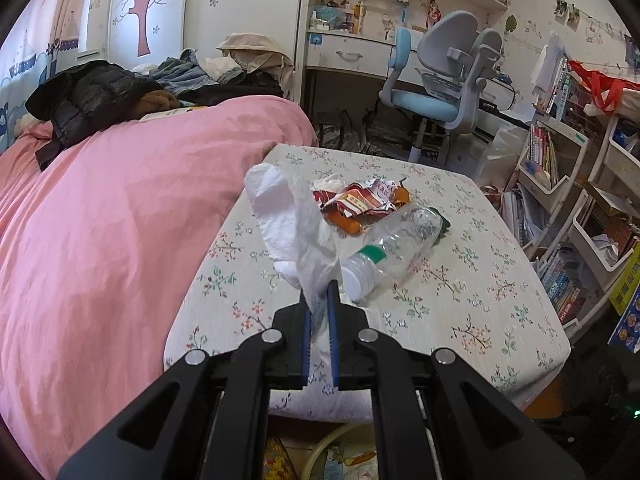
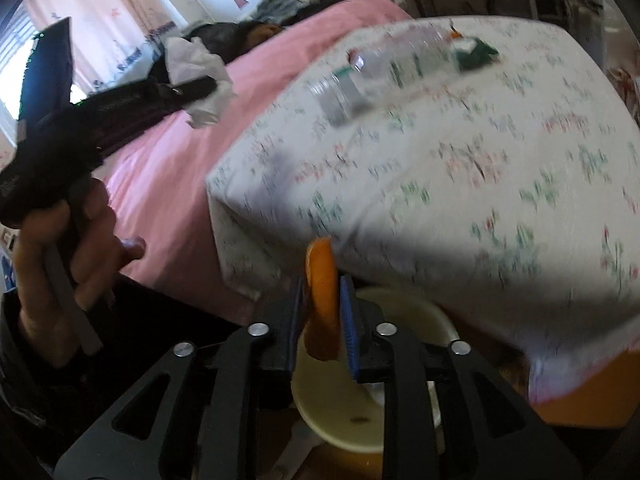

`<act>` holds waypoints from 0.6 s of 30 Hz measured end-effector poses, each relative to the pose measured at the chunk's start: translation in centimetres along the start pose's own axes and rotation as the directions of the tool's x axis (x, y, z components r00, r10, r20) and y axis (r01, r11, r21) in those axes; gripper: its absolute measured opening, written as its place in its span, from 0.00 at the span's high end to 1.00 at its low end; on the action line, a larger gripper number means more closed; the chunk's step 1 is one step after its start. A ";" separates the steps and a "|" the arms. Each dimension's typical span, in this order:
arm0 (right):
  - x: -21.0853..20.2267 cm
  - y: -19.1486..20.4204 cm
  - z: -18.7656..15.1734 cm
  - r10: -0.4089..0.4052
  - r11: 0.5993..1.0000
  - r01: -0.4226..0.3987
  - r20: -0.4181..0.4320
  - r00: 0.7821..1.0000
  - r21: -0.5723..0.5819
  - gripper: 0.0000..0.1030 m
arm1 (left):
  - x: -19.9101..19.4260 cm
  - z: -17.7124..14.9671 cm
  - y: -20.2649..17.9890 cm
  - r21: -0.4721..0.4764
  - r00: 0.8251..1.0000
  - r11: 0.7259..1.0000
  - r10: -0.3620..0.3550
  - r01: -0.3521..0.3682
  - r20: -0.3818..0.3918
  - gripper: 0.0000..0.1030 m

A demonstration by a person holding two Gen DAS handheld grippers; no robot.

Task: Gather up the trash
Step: 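Lower tissue and peel into the cream bin and open both grippers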

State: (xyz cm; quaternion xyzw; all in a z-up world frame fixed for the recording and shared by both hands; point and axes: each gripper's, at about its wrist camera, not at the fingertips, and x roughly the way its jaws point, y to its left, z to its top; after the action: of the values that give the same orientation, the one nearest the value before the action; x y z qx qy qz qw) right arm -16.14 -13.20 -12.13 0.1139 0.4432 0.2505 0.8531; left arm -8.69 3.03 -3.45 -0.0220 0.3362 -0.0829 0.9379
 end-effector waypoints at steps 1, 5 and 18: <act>-0.1 -0.2 -0.2 -0.007 1.000 0.007 0.002 1.000 0.016 0.73 | -0.1 -0.2 -0.1 0.000 1.000 1.000 -0.001 0.001 -0.002 0.92; -1.2 -1.4 -0.2 -0.031 0.997 0.028 0.048 0.998 0.073 0.63 | -0.2 -1.0 -0.5 0.006 1.000 1.000 -0.012 0.012 -0.022 0.92; -4.6 -3.5 0.7 -0.118 0.984 0.087 0.197 0.973 0.157 0.55 | 2.7 -8.7 -5.8 0.200 0.911 0.971 -0.037 0.130 -0.410 0.88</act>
State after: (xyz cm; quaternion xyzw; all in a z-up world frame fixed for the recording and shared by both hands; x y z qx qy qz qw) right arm -16.66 -18.59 -9.96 0.1787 0.3753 0.1594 0.8954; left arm -13.03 -3.03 -11.31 0.0864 0.5098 -0.1631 0.8403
